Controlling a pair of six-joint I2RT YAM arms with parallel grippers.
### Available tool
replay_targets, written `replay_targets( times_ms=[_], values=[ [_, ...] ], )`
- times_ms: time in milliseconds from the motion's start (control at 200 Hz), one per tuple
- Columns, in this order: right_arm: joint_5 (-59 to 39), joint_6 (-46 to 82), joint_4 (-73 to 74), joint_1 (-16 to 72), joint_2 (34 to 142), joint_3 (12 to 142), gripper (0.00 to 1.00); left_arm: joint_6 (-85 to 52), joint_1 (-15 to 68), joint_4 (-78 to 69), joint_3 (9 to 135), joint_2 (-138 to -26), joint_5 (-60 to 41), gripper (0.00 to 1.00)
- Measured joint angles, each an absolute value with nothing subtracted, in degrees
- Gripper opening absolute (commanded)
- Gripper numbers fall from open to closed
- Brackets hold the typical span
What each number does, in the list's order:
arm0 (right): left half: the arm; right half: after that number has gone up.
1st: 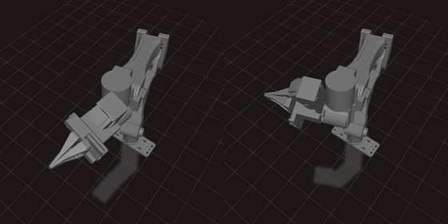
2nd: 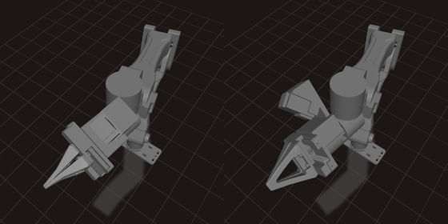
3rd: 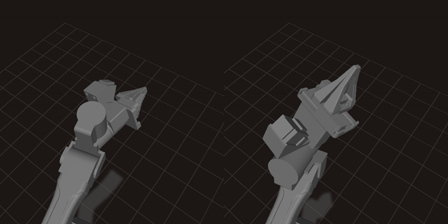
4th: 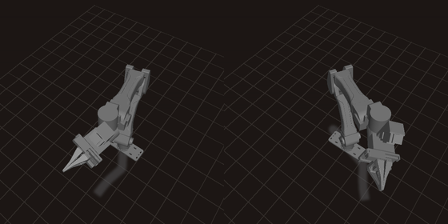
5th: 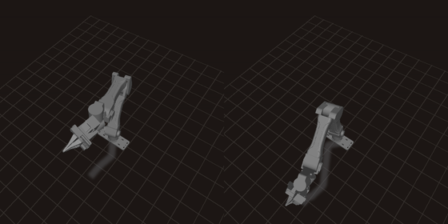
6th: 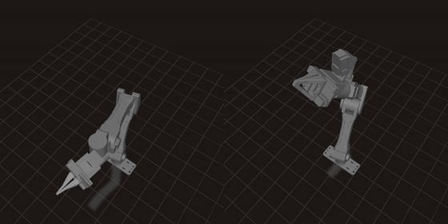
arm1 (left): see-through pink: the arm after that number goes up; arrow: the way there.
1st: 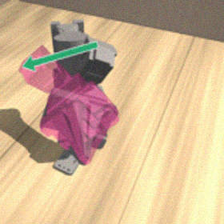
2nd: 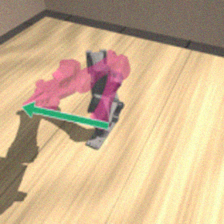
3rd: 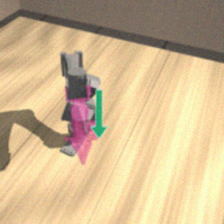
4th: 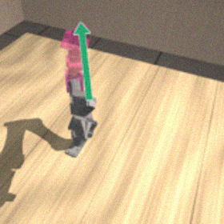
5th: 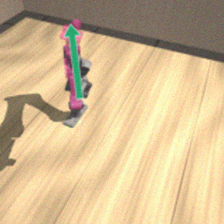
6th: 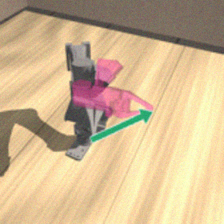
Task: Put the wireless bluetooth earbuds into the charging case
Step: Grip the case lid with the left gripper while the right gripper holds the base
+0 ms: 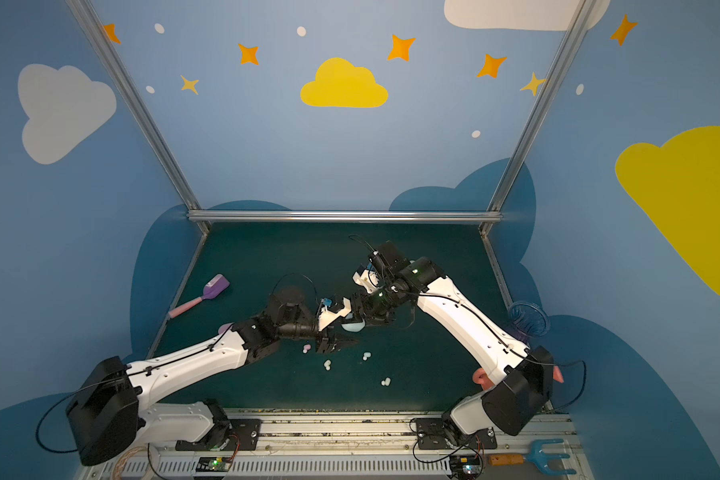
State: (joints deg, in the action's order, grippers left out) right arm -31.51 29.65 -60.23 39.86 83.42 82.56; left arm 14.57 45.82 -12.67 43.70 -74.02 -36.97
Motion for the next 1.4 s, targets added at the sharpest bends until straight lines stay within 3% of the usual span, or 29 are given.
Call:
replay_targets(
  times_ms=[411, 766, 1061, 1402],
  values=[
    [-32.67, 29.80, -60.29, 39.86, 83.42, 82.56, 0.46, 14.11, 45.76, -13.50, 43.70, -74.02, -36.82, 0.49],
    [-33.12, 30.85, -60.47, 39.86, 83.42, 82.56, 0.46, 14.15, 45.63, -13.54, 43.70, -74.00, -36.45, 0.35],
    [-33.06, 31.14, -59.40, 39.44, 82.94, 81.60, 0.74, 13.39, 45.78, -13.58, 43.77, -73.91, -36.58, 0.16],
    [-33.56, 31.11, -57.69, 35.53, 76.49, 77.65, 0.81, 10.50, 45.65, -13.69, 43.92, -73.58, -36.38, 0.05]
  ],
)
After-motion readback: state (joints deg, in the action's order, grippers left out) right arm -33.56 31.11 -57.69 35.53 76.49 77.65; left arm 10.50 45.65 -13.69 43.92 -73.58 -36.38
